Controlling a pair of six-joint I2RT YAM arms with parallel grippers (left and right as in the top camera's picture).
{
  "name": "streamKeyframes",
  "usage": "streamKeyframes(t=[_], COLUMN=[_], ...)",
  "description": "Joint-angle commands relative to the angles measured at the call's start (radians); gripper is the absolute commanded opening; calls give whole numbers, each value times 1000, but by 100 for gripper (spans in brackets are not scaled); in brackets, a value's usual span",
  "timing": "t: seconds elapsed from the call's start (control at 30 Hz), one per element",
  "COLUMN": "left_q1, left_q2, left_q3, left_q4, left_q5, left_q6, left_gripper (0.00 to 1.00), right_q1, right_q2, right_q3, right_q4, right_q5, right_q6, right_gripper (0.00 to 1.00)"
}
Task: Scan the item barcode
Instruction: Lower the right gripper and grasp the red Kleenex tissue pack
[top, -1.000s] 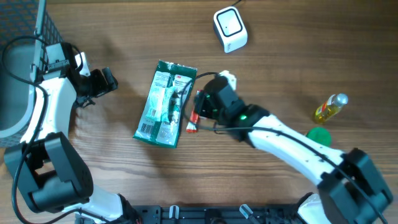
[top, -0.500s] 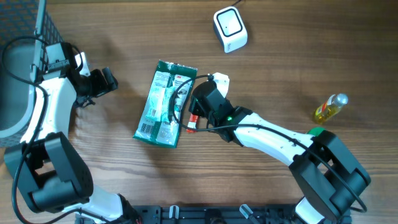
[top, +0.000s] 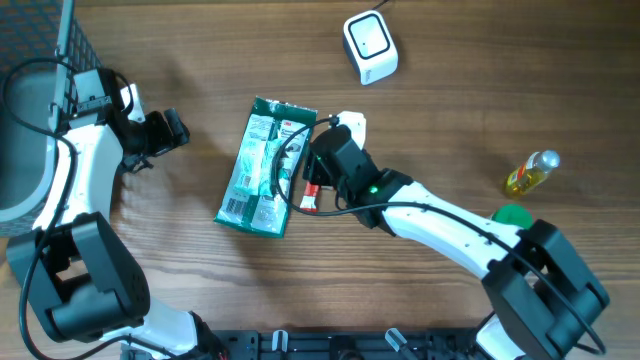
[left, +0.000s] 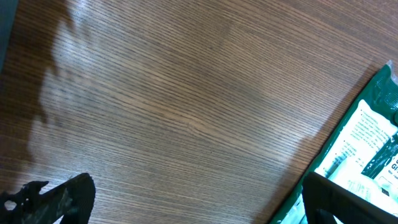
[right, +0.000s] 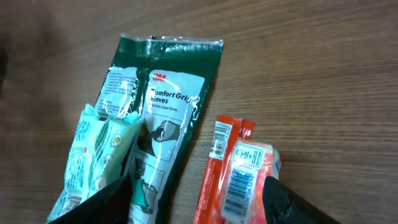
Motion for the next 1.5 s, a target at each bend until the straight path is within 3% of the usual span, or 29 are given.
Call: streamKeyframes(t=[0.0,0.37,0.43,0.57,0.63,0.73,0.87,1.03,1.13,1.4,1.43,1.47], left_q1=[10,10,10,10,10,10,10,10,10,10,10,10], left_q2=[8,8,8,8,8,8,8,8,8,8,8,8], left_q3=[-7,-7,-7,-7,-7,-7,-7,-7,-7,-7,-7,-7], left_q4=[0,0,0,0,0,0,0,0,0,0,0,0], left_q5=[8,8,8,8,8,8,8,8,8,8,8,8], left_q6=[8,8,8,8,8,8,8,8,8,8,8,8], left_gripper=[100,100,100,100,100,100,100,100,100,100,100,100], right_q1=[-1,0,0,-1,-4,-16,-39,-40,-40,-40,-40,-40], right_q2=[-3,115,114,103,84,20,-139,-169,-143,-67,-61,-56], right_q3=[19,17,17,17,17,17,17,16,0,-40,-40,-40], right_q4=[-37,-38,-38,-37,-37,-76,-243,-412,-501,-486,-484,-480], right_q5=[10,5,5,10,10,11,99,141,171,154,153,132], right_q6=[-20,13,8,2,2,-51,-247,-476,-491,-457,-457,-457], right_gripper=[68,71,60,22,17,17,17,18,18,17,19,29])
